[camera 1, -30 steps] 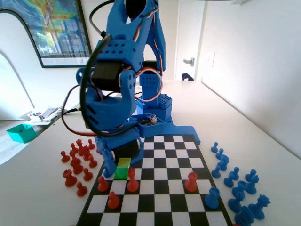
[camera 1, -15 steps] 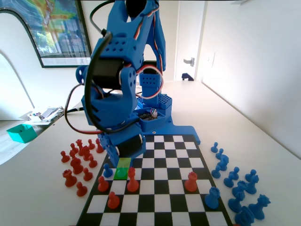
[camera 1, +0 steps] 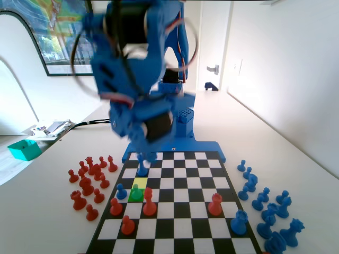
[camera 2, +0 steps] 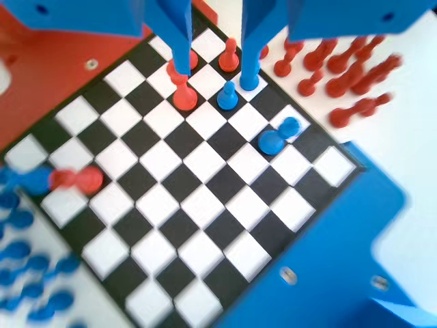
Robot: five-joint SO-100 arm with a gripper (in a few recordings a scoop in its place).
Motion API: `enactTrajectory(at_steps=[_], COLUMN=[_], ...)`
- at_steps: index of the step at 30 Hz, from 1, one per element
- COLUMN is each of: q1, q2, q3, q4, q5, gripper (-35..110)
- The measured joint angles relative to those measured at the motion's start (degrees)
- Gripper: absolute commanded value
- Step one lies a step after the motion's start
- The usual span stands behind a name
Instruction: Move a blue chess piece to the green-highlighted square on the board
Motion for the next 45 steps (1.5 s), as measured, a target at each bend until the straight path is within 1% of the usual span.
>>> enactTrajectory(at_steps=[7, 11, 17, 22, 32, 37, 45], q1=[-4.7, -7.5, -10.3, -11.7, -11.6, -11.6, -11.6], q2=[14.4, 23.0, 36.1, 46.4, 65.1, 73.3, 80.9], q3=[-3.6, -5.8, -7.8, -5.9, 6.9, 13.4, 22.0], q4=[13.7, 22.1, 32.6, 33.2, 33.0, 30.3, 22.7], q5=[-8.6, -15.5, -21.8, -26.9, -41.6, -43.2, -42.8], gripper=[1, 1, 1, 1, 1, 1, 1])
